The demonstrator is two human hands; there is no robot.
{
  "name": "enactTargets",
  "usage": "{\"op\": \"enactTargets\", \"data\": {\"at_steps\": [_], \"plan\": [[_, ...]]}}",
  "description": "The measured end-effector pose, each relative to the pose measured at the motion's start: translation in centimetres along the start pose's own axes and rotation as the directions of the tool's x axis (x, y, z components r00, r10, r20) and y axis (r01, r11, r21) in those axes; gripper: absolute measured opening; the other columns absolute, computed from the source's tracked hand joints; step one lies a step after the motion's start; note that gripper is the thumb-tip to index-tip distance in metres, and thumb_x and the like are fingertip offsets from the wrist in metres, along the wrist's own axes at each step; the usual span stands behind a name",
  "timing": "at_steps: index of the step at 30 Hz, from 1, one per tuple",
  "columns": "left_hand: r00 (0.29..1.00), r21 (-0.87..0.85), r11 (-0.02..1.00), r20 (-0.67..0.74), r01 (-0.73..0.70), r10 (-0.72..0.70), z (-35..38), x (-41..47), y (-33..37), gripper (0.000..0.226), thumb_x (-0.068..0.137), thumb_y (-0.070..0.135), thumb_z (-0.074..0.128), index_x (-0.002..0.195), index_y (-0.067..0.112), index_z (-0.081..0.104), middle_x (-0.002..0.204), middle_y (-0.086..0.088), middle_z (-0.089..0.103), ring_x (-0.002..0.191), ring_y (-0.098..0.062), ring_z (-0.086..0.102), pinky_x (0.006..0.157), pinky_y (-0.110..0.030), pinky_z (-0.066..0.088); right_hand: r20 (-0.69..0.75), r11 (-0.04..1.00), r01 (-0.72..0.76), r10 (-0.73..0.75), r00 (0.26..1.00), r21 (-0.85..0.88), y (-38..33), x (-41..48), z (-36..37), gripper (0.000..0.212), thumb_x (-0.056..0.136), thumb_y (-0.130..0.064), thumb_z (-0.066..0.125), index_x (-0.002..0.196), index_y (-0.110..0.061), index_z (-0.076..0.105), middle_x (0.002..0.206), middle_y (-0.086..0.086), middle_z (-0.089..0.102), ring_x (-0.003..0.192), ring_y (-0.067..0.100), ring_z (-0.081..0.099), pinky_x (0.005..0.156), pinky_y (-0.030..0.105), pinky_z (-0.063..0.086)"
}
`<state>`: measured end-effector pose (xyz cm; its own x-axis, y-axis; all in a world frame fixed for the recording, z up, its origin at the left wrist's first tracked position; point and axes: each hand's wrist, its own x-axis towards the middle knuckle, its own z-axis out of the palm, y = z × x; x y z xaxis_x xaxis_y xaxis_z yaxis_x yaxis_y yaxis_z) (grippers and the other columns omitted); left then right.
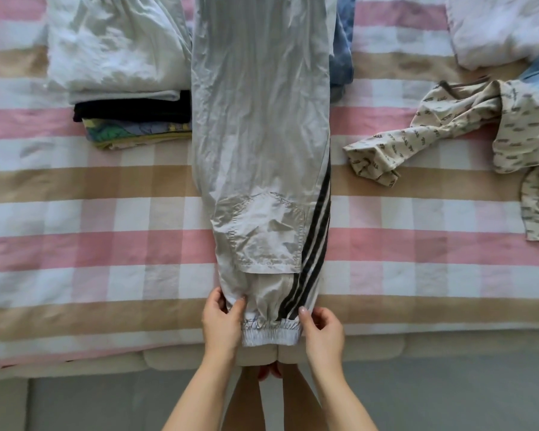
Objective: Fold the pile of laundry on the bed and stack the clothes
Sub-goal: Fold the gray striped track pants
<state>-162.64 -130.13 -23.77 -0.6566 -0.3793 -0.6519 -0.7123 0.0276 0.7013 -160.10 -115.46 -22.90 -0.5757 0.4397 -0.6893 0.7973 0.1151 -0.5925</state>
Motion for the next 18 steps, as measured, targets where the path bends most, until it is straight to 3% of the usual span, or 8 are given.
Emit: {"op": "enactTargets", "data": {"at_steps": [2,7,13,15,18], "plan": [[0.999,-0.019,1.000,-0.045,0.007,-0.007,0.2,0.2,0.4,0.026,0.083,-0.008,0.054,0.106,0.004,0.056,0.094,-0.008,0.063,0.089,-0.023,0.059,0.075,-0.027,0.044,-0.029,1.000,-0.017,0.016,0.999,-0.008,-0.4,0.7,0.2,0.012,0.087,-0.017,0.063,0.096,-0.009,0.060,0.092,0.004,0.064,0.091,0.021,0.060,0.076,0.027,0.043],[0.965,-0.043,0.993,-0.245,-0.107,0.093,1.3,3.7,5.1,0.039,0.091,0.014,0.056,0.127,0.008,0.043,0.110,0.003,0.051,0.100,-0.010,0.050,0.073,-0.004,0.036,-0.155,0.971,0.237,-0.230,0.961,0.031,-6.0,4.2,0.6,0.038,0.088,-0.026,0.061,0.123,-0.015,0.049,0.116,0.000,0.054,0.105,0.012,0.052,0.090,0.025,0.041],[0.958,-0.061,0.990,-0.267,-0.128,0.107,2.0,11.1,10.7,0.056,0.085,0.031,0.065,0.129,0.006,0.043,0.115,-0.005,0.054,0.105,-0.016,0.054,0.088,-0.023,0.041,-0.135,0.968,0.200,-0.180,0.974,0.150,-13.1,11.2,2.2,0.049,0.098,-0.042,0.032,0.136,-0.011,0.042,0.137,0.005,0.048,0.127,0.019,0.042,0.095,0.022,0.029],[0.957,-0.004,0.983,-0.229,-0.183,0.177,2.2,12.7,11.6,0.049,0.084,0.025,0.067,0.125,0.005,0.048,0.116,-0.008,0.058,0.103,-0.018,0.055,0.087,-0.026,0.043,-0.080,0.975,0.167,-0.157,0.984,0.148,-14.7,13.0,2.5,0.047,0.100,-0.040,0.027,0.130,-0.011,0.049,0.129,0.006,0.054,0.121,0.019,0.047,0.095,0.026,0.033],[0.939,0.036,0.965,-0.224,-0.258,0.260,1.7,13.7,11.6,0.013,0.087,0.019,0.063,0.093,0.008,0.058,0.087,-0.006,0.064,0.079,-0.020,0.057,0.068,-0.028,0.043,-0.024,0.971,0.237,-0.236,0.971,0.020,-15.8,14.7,2.4,0.030,0.101,-0.024,0.033,0.095,-0.009,0.059,0.087,0.001,0.062,0.090,0.024,0.058,0.069,0.030,0.040]]}}
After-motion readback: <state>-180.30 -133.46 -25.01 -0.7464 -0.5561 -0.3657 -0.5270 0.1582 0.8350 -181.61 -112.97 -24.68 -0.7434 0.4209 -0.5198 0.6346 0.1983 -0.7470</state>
